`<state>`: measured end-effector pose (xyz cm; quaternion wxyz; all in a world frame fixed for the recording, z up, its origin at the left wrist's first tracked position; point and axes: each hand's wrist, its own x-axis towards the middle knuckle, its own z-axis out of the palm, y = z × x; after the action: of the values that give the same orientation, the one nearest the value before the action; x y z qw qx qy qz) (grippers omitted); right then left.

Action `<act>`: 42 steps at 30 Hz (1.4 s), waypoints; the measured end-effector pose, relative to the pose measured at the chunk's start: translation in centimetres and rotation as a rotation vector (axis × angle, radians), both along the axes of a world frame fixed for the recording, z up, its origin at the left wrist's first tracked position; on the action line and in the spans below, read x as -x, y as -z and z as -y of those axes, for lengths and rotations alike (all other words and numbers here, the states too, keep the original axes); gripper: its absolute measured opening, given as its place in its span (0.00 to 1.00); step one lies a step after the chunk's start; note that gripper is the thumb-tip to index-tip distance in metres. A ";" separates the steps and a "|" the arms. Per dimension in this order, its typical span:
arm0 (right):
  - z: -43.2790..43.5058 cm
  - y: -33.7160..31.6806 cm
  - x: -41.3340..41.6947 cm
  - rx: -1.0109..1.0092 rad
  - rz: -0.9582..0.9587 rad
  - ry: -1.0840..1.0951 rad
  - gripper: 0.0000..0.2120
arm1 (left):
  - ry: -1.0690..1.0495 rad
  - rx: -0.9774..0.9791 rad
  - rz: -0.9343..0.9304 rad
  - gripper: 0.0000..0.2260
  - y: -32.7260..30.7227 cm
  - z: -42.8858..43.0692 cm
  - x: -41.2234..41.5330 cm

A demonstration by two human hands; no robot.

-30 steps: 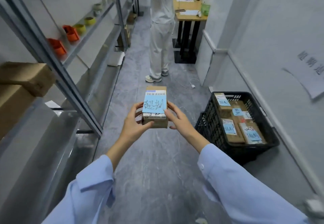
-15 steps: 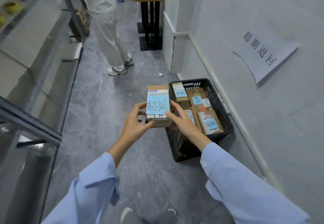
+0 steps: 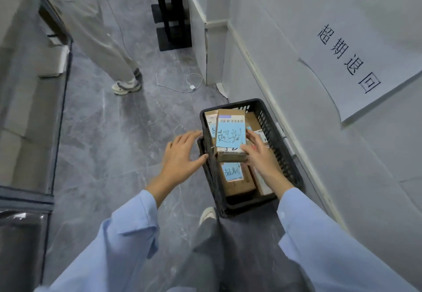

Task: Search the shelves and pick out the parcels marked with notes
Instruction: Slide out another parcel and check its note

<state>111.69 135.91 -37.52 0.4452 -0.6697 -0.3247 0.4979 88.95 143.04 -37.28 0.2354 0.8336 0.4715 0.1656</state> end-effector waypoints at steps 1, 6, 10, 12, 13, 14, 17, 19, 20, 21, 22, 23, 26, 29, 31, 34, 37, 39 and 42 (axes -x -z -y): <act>-1.1 0.6 -1.2 0.018 -0.005 0.028 0.25 | 0.002 -0.024 -0.044 0.34 0.5 -1.5 -0.7; -6.7 4.5 -6.7 0.074 0.007 0.110 0.24 | 0.008 -0.088 -0.169 0.33 2.8 -8.9 -3.9; -10.0 8.7 -10.0 0.149 0.030 0.110 0.25 | -0.016 -0.062 -0.207 0.34 4.9 -13.0 -5.8; -11.5 11.0 -11.1 0.181 0.031 0.073 0.25 | -0.003 -0.043 -0.235 0.34 6.3 -14.4 -6.5; -12.3 12.1 -11.6 0.194 0.034 0.052 0.26 | 0.001 -0.034 -0.248 0.34 7.0 -15.0 -6.8; -13.1 13.2 -12.0 0.207 0.039 0.034 0.26 | 0.002 -0.024 -0.259 0.34 7.8 -15.6 -7.0; -15.5 16.7 -13.1 0.250 0.060 -0.013 0.26 | -0.002 -0.012 -0.283 0.34 10.2 -16.8 -7.5; -17.0 19.2 -13.7 0.271 0.064 -0.049 0.26 | -0.006 -0.004 -0.288 0.33 11.7 -17.4 -7.6; -17.6 20.4 -14.0 0.270 0.057 -0.063 0.26 | -0.012 0.003 -0.288 0.33 12.4 -17.6 -7.7; -18.2 21.5 -14.2 0.262 0.053 -0.077 0.26 | -0.022 0.008 -0.287 0.33 13.0 -17.8 -7.8; -18.8 22.5 -14.4 0.259 0.055 -0.095 0.25 | -0.033 0.012 -0.287 0.33 13.7 -17.9 -7.9; -19.4 23.5 -14.5 0.262 0.062 -0.117 0.25 | -0.044 0.016 -0.288 0.33 14.2 -18.0 -8.0; -20.6 26.3 -14.9 0.271 0.046 -0.140 0.23 | -0.074 0.028 -0.293 0.32 15.8 -18.0 -8.3; -21.4 28.1 -15.0 0.282 0.032 -0.103 0.19 | -0.094 0.031 -0.285 0.32 16.7 -18.2 -8.7; -21.5 28.9 -14.9 0.290 0.040 -0.081 0.18 | -0.106 0.029 -0.282 0.32 17.0 -18.1 -8.8; -21.2 28.9 -14.6 0.292 0.055 -0.069 0.20 | -0.116 0.045 -0.294 0.33 16.9 -17.9 -8.9; -20.4 27.7 -14.3 0.251 0.148 -0.078 0.23 | -0.130 0.060 -0.294 0.33 16.1 -17.4 -8.9; -20.0 26.1 -14.2 0.215 0.228 -0.072 0.24 | -0.144 0.061 -0.288 0.33 15.1 -17.0 -8.9; -19.9 23.2 -13.8 0.196 0.387 -0.142 0.26 | -0.180 0.047 -0.290 0.33 13.2 -16.1 -8.7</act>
<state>125.47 155.77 -60.75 0.2714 -0.7682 -0.4006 0.4192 97.65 159.18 -50.47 0.1686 0.7974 0.5769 0.0529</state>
